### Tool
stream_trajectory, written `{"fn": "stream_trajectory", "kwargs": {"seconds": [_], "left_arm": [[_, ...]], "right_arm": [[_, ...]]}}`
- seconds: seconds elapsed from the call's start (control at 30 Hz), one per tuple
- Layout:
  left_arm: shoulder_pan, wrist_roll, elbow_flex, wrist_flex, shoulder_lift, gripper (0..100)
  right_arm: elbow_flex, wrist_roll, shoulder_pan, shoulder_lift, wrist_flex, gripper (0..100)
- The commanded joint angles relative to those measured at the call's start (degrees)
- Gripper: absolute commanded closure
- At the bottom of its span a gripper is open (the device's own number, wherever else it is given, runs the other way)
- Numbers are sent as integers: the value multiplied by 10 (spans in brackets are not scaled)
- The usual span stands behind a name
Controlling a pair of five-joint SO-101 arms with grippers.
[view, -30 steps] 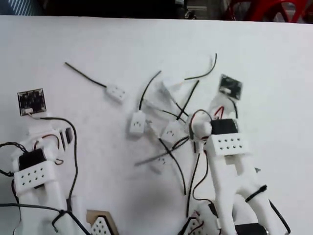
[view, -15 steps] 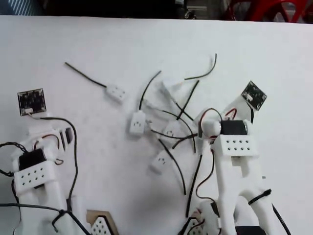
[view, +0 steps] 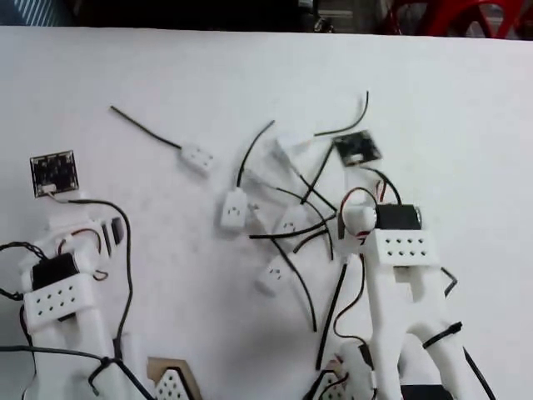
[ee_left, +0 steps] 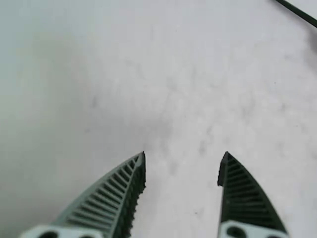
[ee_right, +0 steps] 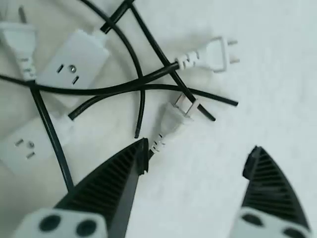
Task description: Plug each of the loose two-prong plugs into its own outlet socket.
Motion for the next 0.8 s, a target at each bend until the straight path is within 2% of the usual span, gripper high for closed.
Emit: {"fn": "stream_trajectory", "kwargs": {"seconds": [0.0, 0.07, 0.13, 0.47, 0.77], "left_arm": [[-1, -2, -1, -13, -15, 758], [-1, -2, -1, -13, -15, 758], [-1, -2, -1, -13, -15, 758], [-1, -2, -1, -13, -15, 758], [-1, -2, -1, -13, -15, 758]], "right_arm": [[-36, 200, 9, -10, -35, 772], [-35, 258, 9, -9, -63, 794], [-38, 273, 8, 1, -80, 790], [-120, 274, 6, 202, -93, 769], [-177, 269, 7, 319, -96, 772]]}}
